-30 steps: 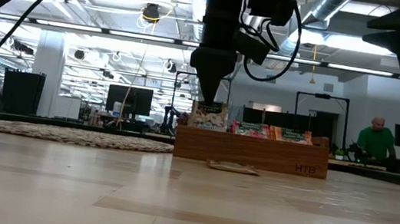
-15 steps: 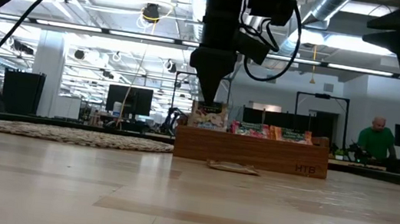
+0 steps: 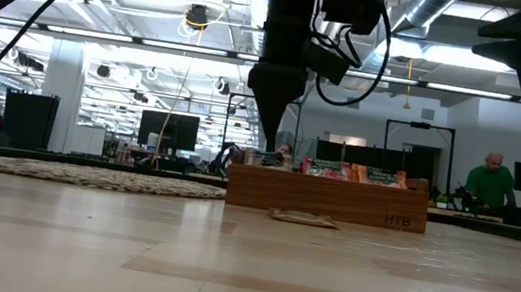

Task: Pick & Place Tea
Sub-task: Put the brown tea bag into the left section of the wooden organizer

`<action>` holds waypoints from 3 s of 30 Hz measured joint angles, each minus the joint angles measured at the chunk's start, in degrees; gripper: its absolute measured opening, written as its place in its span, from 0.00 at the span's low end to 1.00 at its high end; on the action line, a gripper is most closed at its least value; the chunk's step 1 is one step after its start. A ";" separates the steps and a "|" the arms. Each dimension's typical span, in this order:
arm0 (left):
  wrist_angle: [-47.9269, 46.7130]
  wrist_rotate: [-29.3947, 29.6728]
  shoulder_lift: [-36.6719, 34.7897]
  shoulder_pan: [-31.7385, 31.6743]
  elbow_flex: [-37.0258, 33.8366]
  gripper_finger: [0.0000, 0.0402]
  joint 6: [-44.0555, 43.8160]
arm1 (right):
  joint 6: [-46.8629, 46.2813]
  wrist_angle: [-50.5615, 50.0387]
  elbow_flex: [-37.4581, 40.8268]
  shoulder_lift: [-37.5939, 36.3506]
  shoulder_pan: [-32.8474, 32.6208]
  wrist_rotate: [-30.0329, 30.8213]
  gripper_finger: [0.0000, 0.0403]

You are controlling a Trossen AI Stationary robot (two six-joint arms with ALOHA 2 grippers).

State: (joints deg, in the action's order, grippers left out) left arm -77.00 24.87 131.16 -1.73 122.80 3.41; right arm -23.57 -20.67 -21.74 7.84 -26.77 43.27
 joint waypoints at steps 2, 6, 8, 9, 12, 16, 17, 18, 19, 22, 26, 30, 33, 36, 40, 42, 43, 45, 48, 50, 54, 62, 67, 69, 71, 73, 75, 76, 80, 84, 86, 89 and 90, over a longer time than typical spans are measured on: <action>-1.06 -0.43 -0.84 1.07 0.00 0.40 -1.53 | 0.00 0.00 0.00 0.01 -0.01 0.01 0.32; 0.26 -12.57 -2.79 5.70 0.22 0.40 -1.54 | 0.00 0.00 0.00 0.01 0.01 0.02 0.32; 2.63 -20.40 -2.68 7.95 0.20 0.40 -0.43 | 0.00 0.00 0.00 0.00 -0.01 0.02 0.32; 4.21 -23.44 -2.53 8.99 0.16 0.40 0.36 | 0.00 0.00 0.00 0.00 0.01 0.02 0.32; 9.22 -24.36 -1.26 11.15 0.20 0.40 2.52 | 0.00 0.00 0.00 0.01 0.00 0.02 0.32; 12.01 -17.53 1.20 11.38 0.07 0.40 2.64 | 0.00 0.09 0.00 0.02 -0.05 0.02 0.32; 12.29 -16.79 1.24 10.85 0.04 0.40 1.85 | 0.00 0.09 0.00 0.00 -0.10 0.02 0.32; 12.61 -16.62 1.27 10.21 0.07 0.40 0.71 | 0.00 0.09 0.00 -0.01 -0.16 0.02 0.32; 13.27 -16.62 1.58 9.47 0.23 0.40 -0.70 | 0.00 0.09 0.00 -0.01 -0.20 0.02 0.32; 13.30 -17.80 2.20 7.48 0.05 0.40 -5.01 | 0.00 0.11 0.00 -0.01 -0.19 0.02 0.32; 12.86 -20.12 3.09 6.05 0.09 0.40 -7.79 | 0.00 0.09 0.00 0.02 -0.17 0.02 0.32; 13.24 -20.27 3.68 6.77 0.09 0.40 -7.67 | 0.02 0.04 0.00 0.00 -0.15 0.02 0.32; 13.33 -20.30 3.96 7.33 0.09 0.40 -7.80 | 0.02 -0.14 0.00 0.02 -0.15 0.02 0.32; 14.51 -20.13 4.47 7.46 0.09 0.40 -7.79 | 0.02 -0.30 0.00 0.00 -0.15 0.04 0.32; 14.63 -20.14 5.81 7.10 0.09 0.40 -7.79 | 0.02 -0.30 0.00 0.02 -0.15 0.04 0.32; 15.02 -21.03 6.90 6.70 0.09 0.40 -7.79 | 0.02 -0.31 0.00 0.00 -0.15 0.04 0.32; 14.86 -21.22 7.31 6.58 0.05 0.40 -7.79 | 0.02 -0.32 0.00 0.02 -0.15 0.04 0.32; 14.89 -20.94 8.09 6.21 0.07 0.40 -7.82 | 0.02 -0.31 0.00 -0.01 -0.15 0.04 0.32; 15.00 -20.60 8.42 5.61 0.08 0.40 -8.73 | 0.02 -0.32 0.00 -0.01 -0.15 0.07 0.32; 14.49 -23.07 8.63 5.25 0.09 0.40 -9.47 | 0.04 -0.35 0.00 0.02 -0.15 0.04 0.32; 12.92 -28.41 8.73 5.42 0.09 0.40 -11.88 | 0.04 -0.35 0.00 0.02 -0.15 0.04 0.32; 13.89 -27.80 9.52 8.34 0.09 0.40 -13.10 | 0.03 -0.32 0.00 0.01 -0.15 0.04 0.32; 14.32 -24.61 9.24 8.15 0.07 0.40 -15.74 | -0.39 -0.32 0.00 0.00 -0.15 0.04 0.32; 14.04 -24.28 8.26 8.15 0.07 0.40 -16.65 | -0.39 -0.32 0.00 -0.01 -0.15 0.04 0.32; 13.78 -24.45 7.03 8.20 0.07 0.40 -17.41 | -0.39 -0.32 0.00 -0.01 -0.15 0.04 0.32; 13.29 -24.66 6.26 8.26 0.09 0.40 -17.66 | -0.39 -0.32 0.00 -0.01 -0.15 0.04 0.32; 13.30 -24.05 5.93 8.26 0.09 0.40 -17.73 | -0.39 -0.32 0.00 -0.01 -0.15 0.04 0.32; 13.47 -22.79 5.85 8.26 0.09 0.40 -17.67 | -0.39 -0.32 0.00 0.01 -0.15 0.04 0.32; 14.22 -20.10 6.80 6.62 0.19 0.40 -15.76 | -0.42 -0.32 0.00 -0.01 -0.15 0.04 0.32; 14.13 -21.83 9.74 4.89 0.04 0.40 -14.80 | -1.65 -0.26 0.00 -0.01 -0.15 0.04 0.32; 14.23 -24.41 10.59 4.52 0.31 0.40 -14.79 | -1.95 -0.28 0.00 0.00 -0.19 0.04 0.32; 13.88 -28.43 10.91 4.47 0.33 0.40 -15.33 | -1.95 -0.30 0.00 0.00 -0.19 0.03 0.32; 14.05 -29.27 10.92 4.66 0.32 0.40 -15.76 | -1.92 -0.30 0.00 -0.01 -0.19 0.04 0.32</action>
State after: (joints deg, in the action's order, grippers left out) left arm -62.95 -4.40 142.08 2.93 123.12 -12.35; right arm -25.50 -20.97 -21.74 7.84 -26.96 43.31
